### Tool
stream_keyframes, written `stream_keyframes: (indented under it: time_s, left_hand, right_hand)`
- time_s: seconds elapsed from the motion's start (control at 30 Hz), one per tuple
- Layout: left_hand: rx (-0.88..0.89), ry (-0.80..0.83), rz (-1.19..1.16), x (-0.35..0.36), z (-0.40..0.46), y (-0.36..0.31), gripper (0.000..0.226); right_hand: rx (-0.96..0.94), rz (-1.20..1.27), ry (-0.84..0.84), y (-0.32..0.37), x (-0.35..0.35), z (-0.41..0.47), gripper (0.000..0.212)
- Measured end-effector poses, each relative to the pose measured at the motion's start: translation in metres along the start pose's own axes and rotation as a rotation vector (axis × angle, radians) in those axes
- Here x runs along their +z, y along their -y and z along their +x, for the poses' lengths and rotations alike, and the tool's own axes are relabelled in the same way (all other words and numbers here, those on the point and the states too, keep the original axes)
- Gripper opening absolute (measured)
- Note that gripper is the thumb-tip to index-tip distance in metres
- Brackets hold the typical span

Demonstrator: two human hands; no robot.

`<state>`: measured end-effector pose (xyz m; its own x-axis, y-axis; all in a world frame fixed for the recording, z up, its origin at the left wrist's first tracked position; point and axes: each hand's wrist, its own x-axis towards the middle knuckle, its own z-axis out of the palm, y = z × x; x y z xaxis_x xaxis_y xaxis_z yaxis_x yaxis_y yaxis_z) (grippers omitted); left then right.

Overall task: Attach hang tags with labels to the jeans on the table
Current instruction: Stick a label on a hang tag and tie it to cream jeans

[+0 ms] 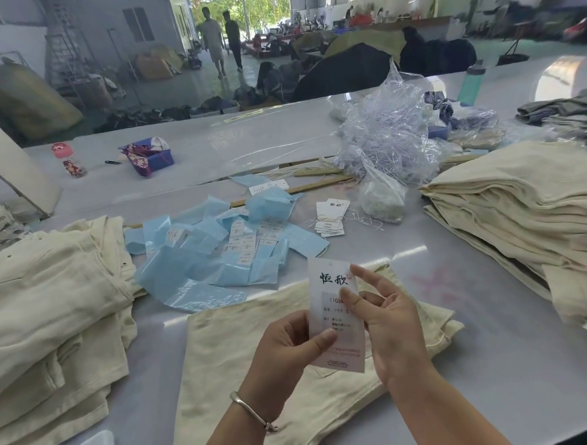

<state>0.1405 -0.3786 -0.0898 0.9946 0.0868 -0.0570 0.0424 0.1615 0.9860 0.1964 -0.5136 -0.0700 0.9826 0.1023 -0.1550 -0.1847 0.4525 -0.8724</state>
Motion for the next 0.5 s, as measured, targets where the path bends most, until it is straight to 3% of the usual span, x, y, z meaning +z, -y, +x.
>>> stream_keyframes:
  time_s: [0.2,0.5]
  left_hand:
    - [-0.036,0.0,-0.01,0.006,0.024,0.002,0.043]
    - [-0.061,-0.14,-0.037,0.02,0.078,0.014,0.022]
  right_hand:
    - [-0.128,-0.218,-0.003,-0.012,-0.006,0.014,0.029]
    - [-0.162,-0.347,-0.01,-0.018,-0.02,0.059,0.024]
